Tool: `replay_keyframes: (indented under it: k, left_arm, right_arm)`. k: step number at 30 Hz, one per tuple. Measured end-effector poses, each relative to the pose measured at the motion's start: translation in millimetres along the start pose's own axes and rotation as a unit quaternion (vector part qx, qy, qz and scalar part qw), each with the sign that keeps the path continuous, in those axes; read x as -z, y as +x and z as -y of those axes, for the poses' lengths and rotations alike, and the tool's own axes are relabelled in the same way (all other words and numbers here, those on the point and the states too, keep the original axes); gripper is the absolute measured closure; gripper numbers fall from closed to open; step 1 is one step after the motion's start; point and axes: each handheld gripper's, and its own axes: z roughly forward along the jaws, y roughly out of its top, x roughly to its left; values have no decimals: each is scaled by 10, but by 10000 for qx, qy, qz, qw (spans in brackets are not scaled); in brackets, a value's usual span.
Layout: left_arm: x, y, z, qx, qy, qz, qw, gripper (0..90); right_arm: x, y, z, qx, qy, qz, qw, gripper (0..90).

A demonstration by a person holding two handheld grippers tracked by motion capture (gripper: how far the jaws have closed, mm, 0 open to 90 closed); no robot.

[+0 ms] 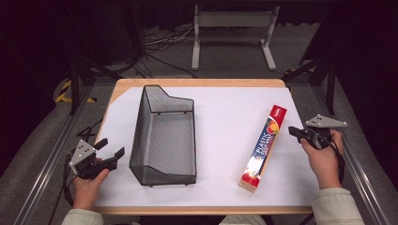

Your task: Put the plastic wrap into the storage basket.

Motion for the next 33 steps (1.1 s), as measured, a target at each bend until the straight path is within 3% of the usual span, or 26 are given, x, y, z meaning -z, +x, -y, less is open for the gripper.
replay_keyframes:
  k: [11,22,33]
  left_arm:
    - [7,5,1,-12,4,-16,10000,245]
    - [25,1,13,-36,51,-49,10000,245]
    - [34,5,22,-27,43,-61,10000,245]
  right_arm:
    - [-226,-91,-97,-61,368,191,9991,900]
    - [-529,-174,-105,-161,974,388,9944,900]
    - [-743,-193,-109,-173,1301,481,9902,900]
